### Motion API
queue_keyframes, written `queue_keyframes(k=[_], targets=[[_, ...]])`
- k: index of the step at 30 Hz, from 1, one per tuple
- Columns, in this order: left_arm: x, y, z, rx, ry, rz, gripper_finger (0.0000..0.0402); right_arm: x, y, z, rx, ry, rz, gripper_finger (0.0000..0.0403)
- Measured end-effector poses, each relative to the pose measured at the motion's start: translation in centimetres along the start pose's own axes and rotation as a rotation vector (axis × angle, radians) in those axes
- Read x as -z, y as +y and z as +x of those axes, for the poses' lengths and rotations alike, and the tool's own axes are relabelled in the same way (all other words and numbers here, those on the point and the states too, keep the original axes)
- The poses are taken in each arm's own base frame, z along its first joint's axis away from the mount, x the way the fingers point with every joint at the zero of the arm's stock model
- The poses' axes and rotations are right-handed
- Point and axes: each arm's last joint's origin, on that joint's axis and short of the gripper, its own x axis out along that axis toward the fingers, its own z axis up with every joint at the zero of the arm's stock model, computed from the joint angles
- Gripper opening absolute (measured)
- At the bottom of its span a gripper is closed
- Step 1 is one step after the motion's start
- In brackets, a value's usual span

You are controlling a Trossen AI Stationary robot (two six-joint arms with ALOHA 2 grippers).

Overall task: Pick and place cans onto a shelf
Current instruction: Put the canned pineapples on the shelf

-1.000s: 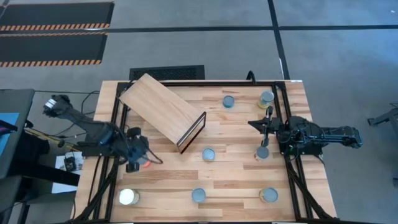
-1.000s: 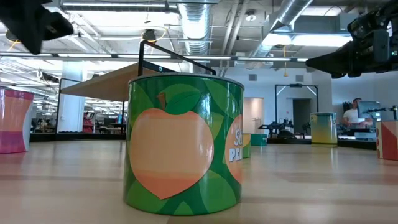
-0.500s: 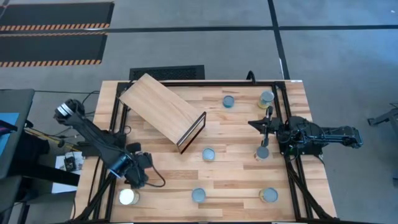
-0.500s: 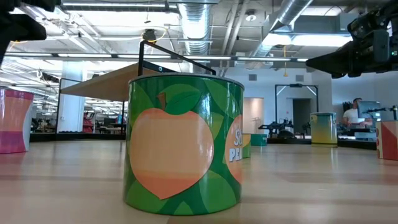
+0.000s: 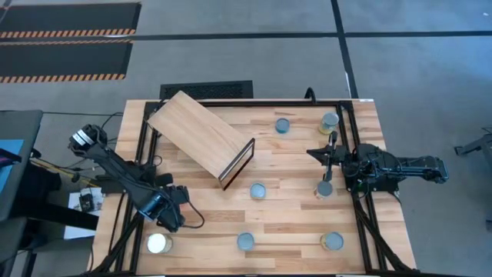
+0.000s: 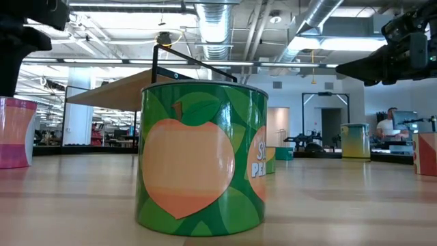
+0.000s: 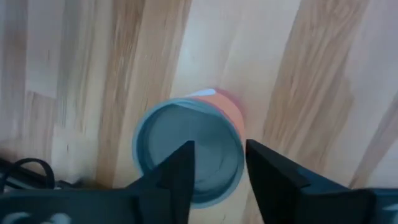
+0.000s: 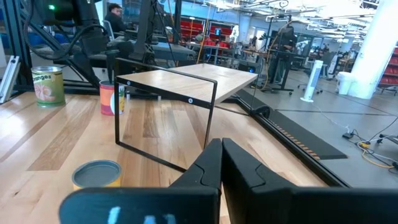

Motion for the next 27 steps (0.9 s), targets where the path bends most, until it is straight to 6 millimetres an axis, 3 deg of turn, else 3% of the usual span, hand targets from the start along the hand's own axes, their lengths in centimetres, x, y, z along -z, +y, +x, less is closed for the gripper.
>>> queue_keyframes(k=[4, 8, 12, 17, 22, 27], targets=[[0.3, 0.1, 0.7, 0.007, 0.033, 0.015, 0.0076, 0.0, 0.0, 0.0, 0.000, 0.000, 0.000, 0.0027], [-0.2, 0.1, -0.1, 0.035, 0.033, 0.065, 0.0018, 0.0, 0.0, 0.0, 0.001, 0.000, 0.000, 0.0028], [-1.6, 0.8, -2.7, 0.099, -0.038, 0.100, 0.0005, 0.0, 0.0, 0.0, 0.001, 0.000, 0.000, 0.0028], [-3.0, 3.1, -8.0, 0.191, -0.184, 0.061, 0.0001, 0.0, 0.0, 0.0, 0.001, 0.000, 0.000, 0.0027], [-3.4, 7.4, -13.6, 0.157, -0.348, -0.043, 0.0001, 0.0, 0.0, 0.0, 0.001, 0.000, 0.000, 0.0027], [-4.8, 12.1, -16.4, 0.015, -0.350, -0.159, 0.0000, 0.0, 0.0, 0.0, 0.002, 0.000, 0.000, 0.0027]])
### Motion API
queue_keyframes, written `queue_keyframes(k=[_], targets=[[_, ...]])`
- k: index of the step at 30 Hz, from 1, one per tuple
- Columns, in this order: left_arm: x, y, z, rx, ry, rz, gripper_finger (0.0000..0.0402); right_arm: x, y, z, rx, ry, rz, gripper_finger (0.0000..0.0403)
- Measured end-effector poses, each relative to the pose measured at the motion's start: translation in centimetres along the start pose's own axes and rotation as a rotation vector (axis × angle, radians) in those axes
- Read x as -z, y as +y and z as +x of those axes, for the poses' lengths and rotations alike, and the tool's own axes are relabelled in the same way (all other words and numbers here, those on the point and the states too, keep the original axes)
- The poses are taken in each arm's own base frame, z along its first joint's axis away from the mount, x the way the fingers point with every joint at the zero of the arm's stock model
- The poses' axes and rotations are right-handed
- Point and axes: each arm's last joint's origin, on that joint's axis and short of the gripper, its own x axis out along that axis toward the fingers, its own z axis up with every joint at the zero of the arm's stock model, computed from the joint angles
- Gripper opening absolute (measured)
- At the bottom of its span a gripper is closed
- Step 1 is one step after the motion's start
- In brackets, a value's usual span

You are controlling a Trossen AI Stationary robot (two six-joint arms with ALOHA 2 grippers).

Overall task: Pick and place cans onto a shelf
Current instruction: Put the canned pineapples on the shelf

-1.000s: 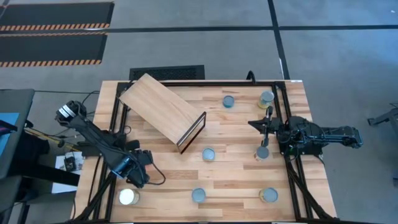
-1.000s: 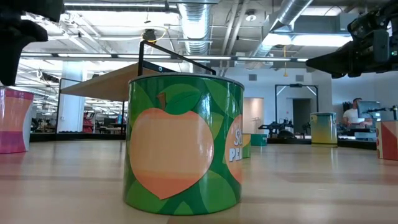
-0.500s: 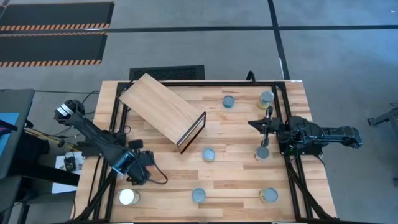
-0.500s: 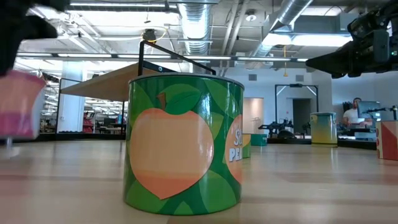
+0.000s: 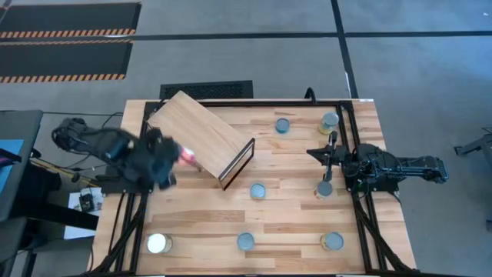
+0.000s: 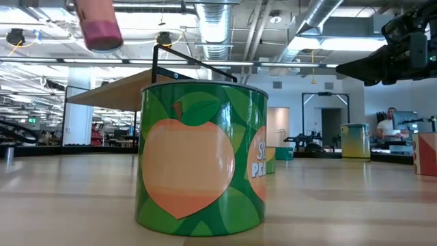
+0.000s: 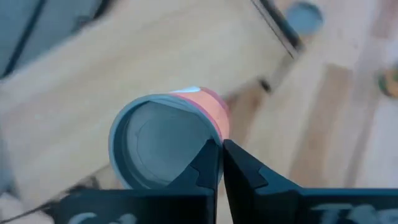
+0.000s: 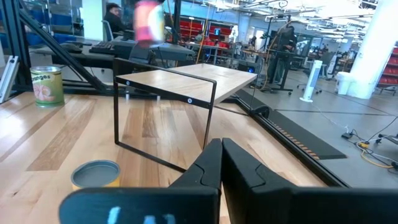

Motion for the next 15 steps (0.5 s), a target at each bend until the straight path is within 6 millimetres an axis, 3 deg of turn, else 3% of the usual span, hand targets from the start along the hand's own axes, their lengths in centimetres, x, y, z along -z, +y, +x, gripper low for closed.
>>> queue_keyframes(k=[4, 8, 15], targets=[[-2.2, 3.6, 0.3, -0.028, 0.025, -0.029, 0.0000, 0.0, 0.0, 0.0, 0.001, 0.000, 0.000, 0.0027], [-3.4, 7.6, 1.8, -0.079, 0.099, -0.061, 0.0000, 0.0, 0.0, 0.0, 0.001, 0.000, 0.000, 0.0027], [-3.4, 13.4, 2.9, -0.124, 0.185, -0.124, 0.0000, 0.0, 0.0, 0.0, 0.001, 0.000, 0.000, 0.0028]])
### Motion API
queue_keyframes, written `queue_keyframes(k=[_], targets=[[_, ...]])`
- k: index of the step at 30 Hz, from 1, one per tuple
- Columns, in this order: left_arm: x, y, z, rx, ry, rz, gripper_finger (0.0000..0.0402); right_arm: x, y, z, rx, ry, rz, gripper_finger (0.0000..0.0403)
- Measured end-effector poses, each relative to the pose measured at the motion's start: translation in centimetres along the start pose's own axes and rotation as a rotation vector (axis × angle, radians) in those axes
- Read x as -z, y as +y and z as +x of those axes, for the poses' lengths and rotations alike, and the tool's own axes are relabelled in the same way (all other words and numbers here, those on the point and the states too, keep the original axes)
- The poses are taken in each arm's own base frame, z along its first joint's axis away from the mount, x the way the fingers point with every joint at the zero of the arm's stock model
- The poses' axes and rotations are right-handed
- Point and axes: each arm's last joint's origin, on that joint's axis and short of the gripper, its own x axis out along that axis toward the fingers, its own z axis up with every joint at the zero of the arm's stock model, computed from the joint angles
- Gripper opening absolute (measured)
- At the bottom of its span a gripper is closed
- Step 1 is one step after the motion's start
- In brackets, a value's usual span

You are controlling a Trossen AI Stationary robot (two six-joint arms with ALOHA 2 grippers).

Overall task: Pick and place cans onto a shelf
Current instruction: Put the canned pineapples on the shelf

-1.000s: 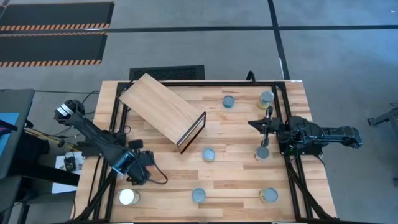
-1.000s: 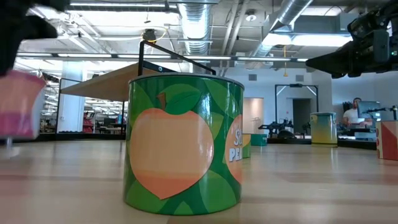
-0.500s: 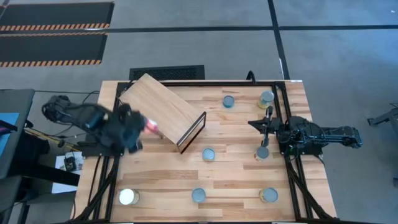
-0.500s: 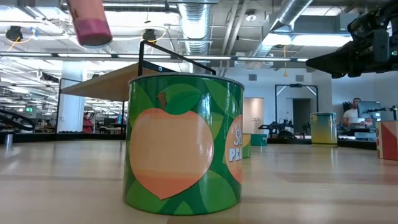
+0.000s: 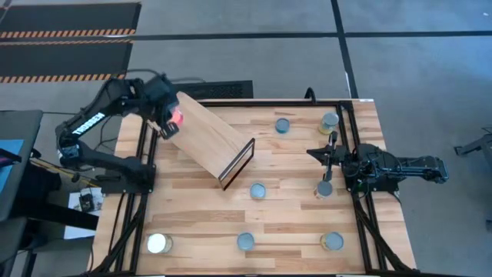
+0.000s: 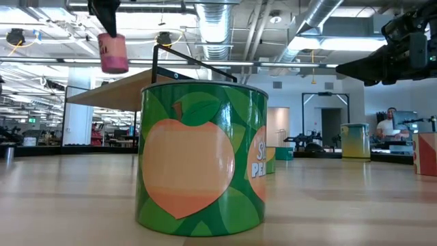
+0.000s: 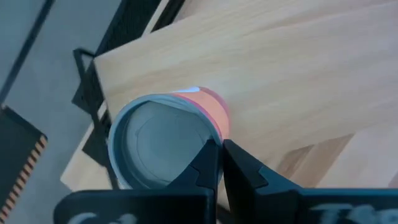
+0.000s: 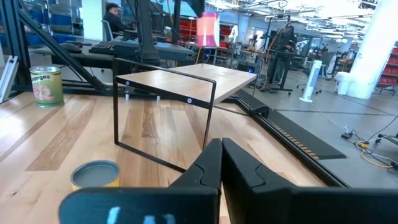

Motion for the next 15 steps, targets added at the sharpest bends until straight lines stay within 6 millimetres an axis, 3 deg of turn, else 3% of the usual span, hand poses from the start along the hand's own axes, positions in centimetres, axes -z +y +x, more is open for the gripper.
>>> queue_keyframes(k=[4, 9, 15], targets=[[0.9, 2.1, 1.5, 0.006, 0.068, -0.045, 0.0000, 0.0, 0.0, 0.0, 0.000, 0.000, 0.000, 0.0028], [1.9, 3.3, 3.7, -0.001, 0.166, -0.053, 0.0000, 0.0, 0.0, 0.0, 0.000, 0.000, 0.000, 0.0027], [2.3, 4.5, 4.2, -0.005, 0.174, -0.088, 0.0000, 0.0, 0.0, 0.0, 0.000, 0.000, 0.000, 0.0027]])
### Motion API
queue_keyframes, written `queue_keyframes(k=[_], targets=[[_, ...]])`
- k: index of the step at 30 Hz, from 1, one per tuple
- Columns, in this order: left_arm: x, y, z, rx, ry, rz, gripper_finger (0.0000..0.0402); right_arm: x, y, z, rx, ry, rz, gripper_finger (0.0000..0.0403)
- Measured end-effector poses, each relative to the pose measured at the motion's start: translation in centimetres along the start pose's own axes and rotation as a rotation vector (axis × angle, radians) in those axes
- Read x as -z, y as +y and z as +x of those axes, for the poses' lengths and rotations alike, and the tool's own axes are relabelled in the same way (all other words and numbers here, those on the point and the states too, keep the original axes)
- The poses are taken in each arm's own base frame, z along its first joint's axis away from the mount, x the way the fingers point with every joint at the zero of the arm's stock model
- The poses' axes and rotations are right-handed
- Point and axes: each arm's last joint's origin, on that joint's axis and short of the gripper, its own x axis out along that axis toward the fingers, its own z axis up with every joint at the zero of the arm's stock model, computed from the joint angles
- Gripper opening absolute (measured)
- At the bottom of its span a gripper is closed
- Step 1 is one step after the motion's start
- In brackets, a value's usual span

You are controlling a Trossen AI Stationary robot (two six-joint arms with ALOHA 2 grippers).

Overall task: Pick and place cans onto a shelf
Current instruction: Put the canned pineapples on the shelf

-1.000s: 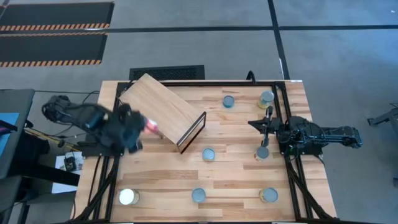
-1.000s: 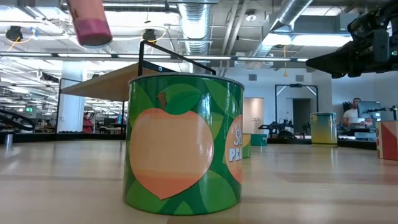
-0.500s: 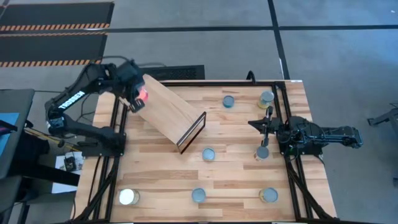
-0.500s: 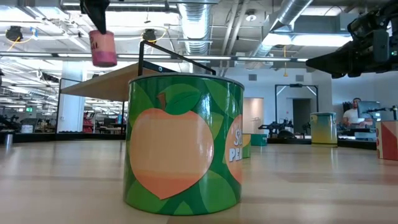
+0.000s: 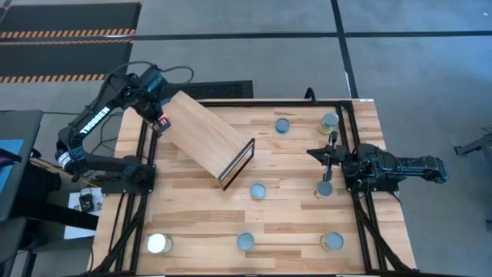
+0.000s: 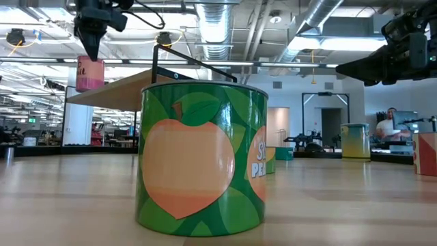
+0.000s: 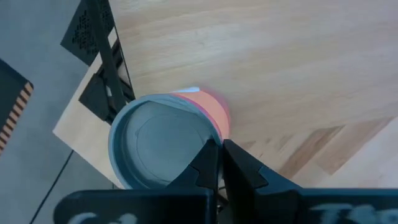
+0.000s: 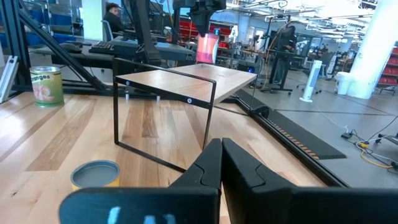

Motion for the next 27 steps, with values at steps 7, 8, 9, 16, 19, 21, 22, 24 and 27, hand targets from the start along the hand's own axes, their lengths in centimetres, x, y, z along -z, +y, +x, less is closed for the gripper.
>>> queue_keyframes(k=[7, 8, 9, 16, 19, 21, 22, 24, 27], targets=[[-0.3, 0.4, 0.0, 0.009, -0.043, -0.019, 0.0000, 0.0, 0.0, 0.0, 0.000, 0.000, 0.000, 0.0027], [-0.4, 0.4, 0.0, 0.010, -0.047, -0.016, 0.0000, 0.0, 0.0, 0.0, 0.000, 0.000, 0.000, 0.0027], [-0.4, 0.4, 0.1, 0.011, -0.049, -0.013, 0.0000, 0.0, 0.0, 0.0, 0.000, 0.000, 0.000, 0.0027], [-0.7, 0.4, 0.4, 0.015, -0.021, -0.026, 0.0000, 0.0, 0.0, 0.0, 0.000, 0.000, 0.000, 0.0028], [-0.7, 0.4, 0.4, 0.010, -0.023, -0.024, 0.0000, 0.0, 0.0, 0.0, 0.000, 0.000, 0.000, 0.0028], [-0.8, 0.5, 0.5, -0.002, -0.031, -0.027, 0.0000, 0.0, 0.0, 0.0, 0.000, 0.000, 0.000, 0.0028], [-0.9, 0.5, 0.5, -0.004, -0.032, -0.026, 0.0000, 0.0, 0.0, 0.0, 0.000, 0.000, 0.000, 0.0027], [-0.9, 0.5, 0.5, -0.007, -0.030, -0.026, 0.0000, 0.0, 0.0, 0.0, 0.000, 0.000, 0.000, 0.0027], [-1.0, 0.5, 0.6, 0.004, -0.025, -0.025, 0.0000, 0.0, 0.0, 0.0, 0.000, 0.000, 0.000, 0.0027]])
